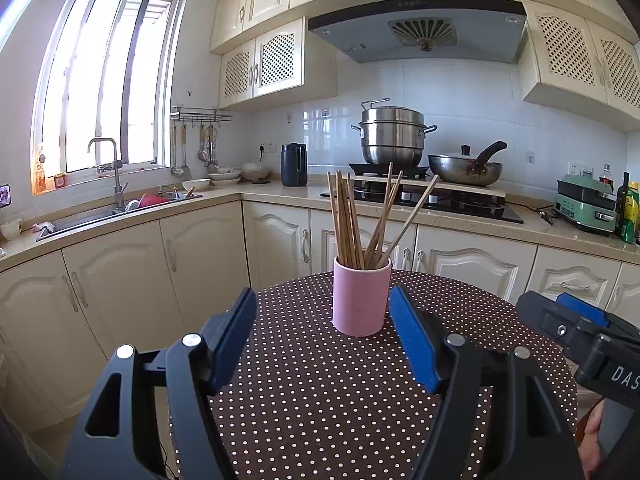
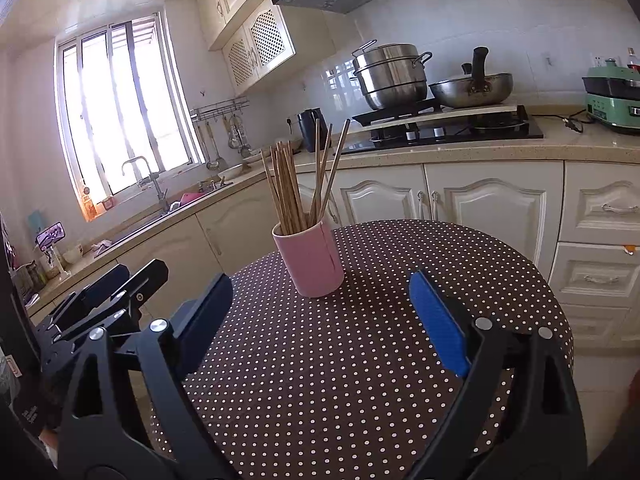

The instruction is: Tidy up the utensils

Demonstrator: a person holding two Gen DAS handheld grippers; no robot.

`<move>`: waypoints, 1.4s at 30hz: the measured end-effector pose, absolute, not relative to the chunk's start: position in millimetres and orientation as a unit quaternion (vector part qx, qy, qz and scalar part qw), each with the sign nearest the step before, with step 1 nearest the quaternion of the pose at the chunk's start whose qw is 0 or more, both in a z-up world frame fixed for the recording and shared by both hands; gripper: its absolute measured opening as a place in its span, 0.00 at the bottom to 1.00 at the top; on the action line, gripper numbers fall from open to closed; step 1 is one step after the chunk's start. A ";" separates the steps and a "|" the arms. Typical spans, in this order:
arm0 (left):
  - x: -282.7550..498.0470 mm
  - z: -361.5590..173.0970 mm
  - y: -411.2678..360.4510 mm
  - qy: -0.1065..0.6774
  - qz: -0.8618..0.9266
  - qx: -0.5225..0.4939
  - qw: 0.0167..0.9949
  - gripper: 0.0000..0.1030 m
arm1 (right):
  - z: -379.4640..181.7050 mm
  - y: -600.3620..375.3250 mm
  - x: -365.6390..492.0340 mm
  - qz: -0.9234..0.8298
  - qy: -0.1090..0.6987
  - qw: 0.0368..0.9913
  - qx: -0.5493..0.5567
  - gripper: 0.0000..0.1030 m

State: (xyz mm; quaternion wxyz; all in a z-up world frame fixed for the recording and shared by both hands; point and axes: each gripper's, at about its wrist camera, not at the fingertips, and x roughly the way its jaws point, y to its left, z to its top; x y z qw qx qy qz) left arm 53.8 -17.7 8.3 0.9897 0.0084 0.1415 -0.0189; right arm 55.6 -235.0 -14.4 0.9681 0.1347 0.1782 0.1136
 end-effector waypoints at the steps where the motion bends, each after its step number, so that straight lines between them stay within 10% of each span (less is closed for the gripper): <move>1: 53.8 8.3 -18.3 0.140 -0.018 0.010 0.990 0.66 | -14.5 -235.3 55.8 0.112 0.178 0.968 0.135 0.86; 42: 2.9 10.8 -9.9 0.135 -0.042 0.013 0.990 0.67 | -6.6 -223.8 11.2 0.101 0.190 0.964 0.155 0.88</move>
